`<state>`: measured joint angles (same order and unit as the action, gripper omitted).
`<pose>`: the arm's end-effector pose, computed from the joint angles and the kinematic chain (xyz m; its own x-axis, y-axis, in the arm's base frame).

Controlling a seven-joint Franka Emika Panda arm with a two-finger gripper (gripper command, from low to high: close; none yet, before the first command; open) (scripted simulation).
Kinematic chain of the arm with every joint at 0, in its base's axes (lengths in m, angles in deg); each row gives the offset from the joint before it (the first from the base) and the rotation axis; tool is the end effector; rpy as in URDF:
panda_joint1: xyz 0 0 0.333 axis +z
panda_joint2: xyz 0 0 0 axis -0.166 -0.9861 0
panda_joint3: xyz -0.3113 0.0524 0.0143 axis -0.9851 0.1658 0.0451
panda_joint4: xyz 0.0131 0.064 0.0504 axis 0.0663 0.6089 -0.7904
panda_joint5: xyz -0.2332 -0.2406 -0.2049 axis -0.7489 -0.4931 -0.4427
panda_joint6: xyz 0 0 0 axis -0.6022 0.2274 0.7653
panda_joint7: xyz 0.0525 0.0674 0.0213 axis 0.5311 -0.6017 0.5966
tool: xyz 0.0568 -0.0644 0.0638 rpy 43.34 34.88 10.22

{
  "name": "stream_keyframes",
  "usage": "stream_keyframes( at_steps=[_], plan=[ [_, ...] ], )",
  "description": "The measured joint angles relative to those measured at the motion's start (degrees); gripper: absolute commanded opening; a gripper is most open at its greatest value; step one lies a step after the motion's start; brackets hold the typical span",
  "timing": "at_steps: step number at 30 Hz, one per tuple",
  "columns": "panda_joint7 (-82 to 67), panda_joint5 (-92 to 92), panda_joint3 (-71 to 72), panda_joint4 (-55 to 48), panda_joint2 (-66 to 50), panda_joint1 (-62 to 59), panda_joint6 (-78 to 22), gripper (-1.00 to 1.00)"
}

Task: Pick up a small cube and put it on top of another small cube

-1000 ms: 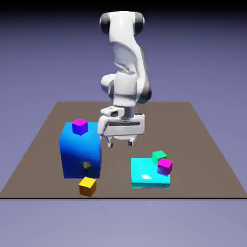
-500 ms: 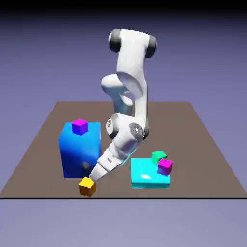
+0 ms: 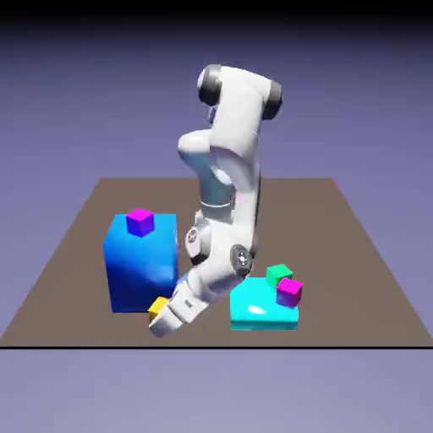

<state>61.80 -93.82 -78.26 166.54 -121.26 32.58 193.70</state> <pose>0.5595 -0.0537 0.1649 0.8295 0.2388 -0.5049 0.5023 -0.7142 0.4875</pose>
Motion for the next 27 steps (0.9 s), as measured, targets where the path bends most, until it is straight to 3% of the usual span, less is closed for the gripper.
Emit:
stream_keyframes(
  at_steps=[22,27],
  plan=[
    [25.0,21.8,1.8,-12.7,24.9,-19.7,-54.8,-1.00],
    [27.5,23.2,0.3,-5.6,26.9,-19.8,-50.1,-1.00]
  ],
)
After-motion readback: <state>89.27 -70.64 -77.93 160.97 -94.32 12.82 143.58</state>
